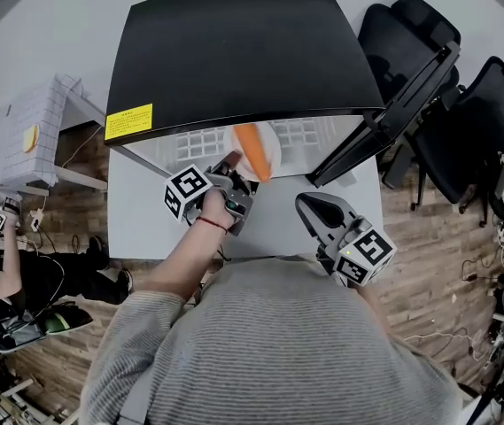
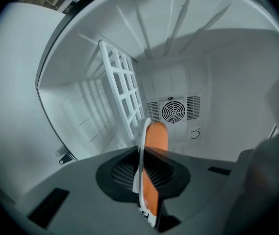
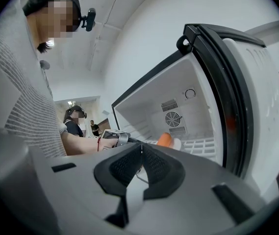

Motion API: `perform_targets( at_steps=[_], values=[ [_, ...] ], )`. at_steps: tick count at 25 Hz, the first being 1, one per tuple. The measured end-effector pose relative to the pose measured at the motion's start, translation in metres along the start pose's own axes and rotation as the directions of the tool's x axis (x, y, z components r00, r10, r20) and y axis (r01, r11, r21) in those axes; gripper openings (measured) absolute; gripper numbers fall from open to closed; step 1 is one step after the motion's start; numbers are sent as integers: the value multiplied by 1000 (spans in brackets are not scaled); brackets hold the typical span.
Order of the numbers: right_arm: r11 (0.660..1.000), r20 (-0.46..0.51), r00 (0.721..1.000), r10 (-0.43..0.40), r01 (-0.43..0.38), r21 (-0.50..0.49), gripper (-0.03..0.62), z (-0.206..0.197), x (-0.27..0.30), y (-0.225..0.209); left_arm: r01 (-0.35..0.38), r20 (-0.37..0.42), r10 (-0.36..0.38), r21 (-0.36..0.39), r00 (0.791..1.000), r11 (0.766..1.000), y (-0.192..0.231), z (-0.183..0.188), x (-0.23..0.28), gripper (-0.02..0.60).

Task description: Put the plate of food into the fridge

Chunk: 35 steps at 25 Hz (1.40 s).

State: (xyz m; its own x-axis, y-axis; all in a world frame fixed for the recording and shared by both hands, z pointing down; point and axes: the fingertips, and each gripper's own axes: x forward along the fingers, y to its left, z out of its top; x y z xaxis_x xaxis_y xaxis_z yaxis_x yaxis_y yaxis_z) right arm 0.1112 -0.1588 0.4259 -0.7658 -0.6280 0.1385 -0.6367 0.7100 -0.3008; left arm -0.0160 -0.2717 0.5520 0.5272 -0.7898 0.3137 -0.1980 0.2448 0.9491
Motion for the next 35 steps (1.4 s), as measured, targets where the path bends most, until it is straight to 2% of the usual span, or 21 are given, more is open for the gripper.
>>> perform_targets(
  at_steps=[12,14,17,19,20,24,26,28,29,32,35],
  values=[
    [1000,-12,1000,-11,11,20,15,-4,3,-2,-7,47,8,-26,999,1000,-2,5,6,35],
    [997,-28,999,-30,32,75,15,-11,6,-9,-2,46,3,-29,999,1000,-2,5,6,35],
    [971,-65,996,-60,74,227,15,-32,16,-30,-3,36,4,-28,999,1000,-2,5,6,35],
    [926,-87,993,-74,101,365,15,-50,29,-46,-2,34,3,-27,999,1000,-3,5,6,35],
    [890,-93,992,-80,113,442,15,-57,36,-52,-1,34,2,-26,999,1000,-3,5,6,35],
    [689,-78,992,-94,122,714,15,-79,58,-64,-1,33,2,-23,999,1000,-2,4,6,35],
    [596,-61,993,-106,112,795,17,-85,65,-68,-2,31,2,-23,1000,1000,-2,4,6,35],
    [528,-37,993,-113,91,845,20,-86,70,-71,-2,29,2,-21,1000,1000,-2,4,7,35],
    [507,-24,993,-114,79,858,25,-85,72,-71,-2,28,2,-19,1000,1000,-2,4,7,35],
    [475,-9,993,-120,66,878,52,-82,77,-73,-3,24,3,-16,1000,1000,-3,4,7,35],
    [430,5,991,-130,52,901,52,-81,80,-75,-3,19,3,-16,1000,1000,-3,4,6,35]
  ],
)
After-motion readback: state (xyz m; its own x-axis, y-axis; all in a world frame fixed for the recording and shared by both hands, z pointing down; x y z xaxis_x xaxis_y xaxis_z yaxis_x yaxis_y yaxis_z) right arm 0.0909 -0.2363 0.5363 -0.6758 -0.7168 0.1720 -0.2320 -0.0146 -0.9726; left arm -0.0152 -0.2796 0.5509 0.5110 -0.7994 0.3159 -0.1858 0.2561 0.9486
